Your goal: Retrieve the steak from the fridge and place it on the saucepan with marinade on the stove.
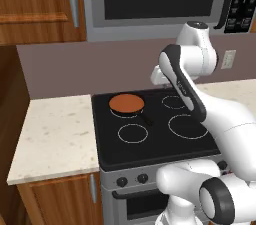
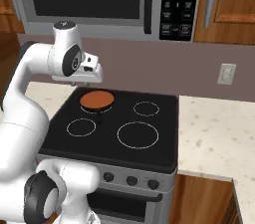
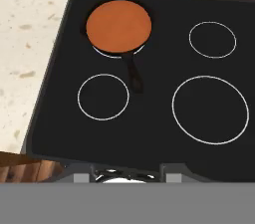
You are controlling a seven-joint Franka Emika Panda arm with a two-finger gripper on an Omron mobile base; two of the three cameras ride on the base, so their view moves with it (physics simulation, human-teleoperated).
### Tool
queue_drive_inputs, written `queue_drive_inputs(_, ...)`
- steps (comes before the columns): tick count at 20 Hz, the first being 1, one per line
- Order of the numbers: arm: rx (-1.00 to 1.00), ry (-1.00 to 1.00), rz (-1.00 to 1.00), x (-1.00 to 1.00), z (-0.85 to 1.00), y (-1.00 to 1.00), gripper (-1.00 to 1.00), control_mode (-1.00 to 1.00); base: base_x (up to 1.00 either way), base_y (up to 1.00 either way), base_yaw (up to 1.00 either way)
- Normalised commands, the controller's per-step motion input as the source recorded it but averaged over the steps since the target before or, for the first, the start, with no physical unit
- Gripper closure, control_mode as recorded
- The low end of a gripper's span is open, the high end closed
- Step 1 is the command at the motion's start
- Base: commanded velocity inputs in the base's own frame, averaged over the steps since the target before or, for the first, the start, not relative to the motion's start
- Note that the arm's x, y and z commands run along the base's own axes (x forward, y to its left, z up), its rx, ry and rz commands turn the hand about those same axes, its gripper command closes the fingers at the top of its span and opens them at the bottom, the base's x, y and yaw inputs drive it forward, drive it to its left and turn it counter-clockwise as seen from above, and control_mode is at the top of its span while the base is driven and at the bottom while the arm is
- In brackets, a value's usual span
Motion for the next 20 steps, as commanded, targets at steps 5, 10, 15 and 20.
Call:
queue_drive_inputs(5, 0.0, 0.01, 0.0, -0.06, 0.0, 0.0, -1.0, 1.0, -0.16, 0.0, 0.0)
queue_drive_inputs(10, 0.0, 0.0, 0.0, 0.0, 0.0, 0.0, -1.0, 1.0, -0.68, 0.07, -0.03)
queue_drive_inputs(15, 0.0, 0.0, 0.0, 0.0, 0.0, 0.0, -1.0, 1.0, -0.59, 0.2, -0.09)
queue_drive_inputs(20, 0.0, 0.0, 0.0, 0.0, 0.0, 0.0, -1.0, 1.0, -0.57, 0.24, -0.09)
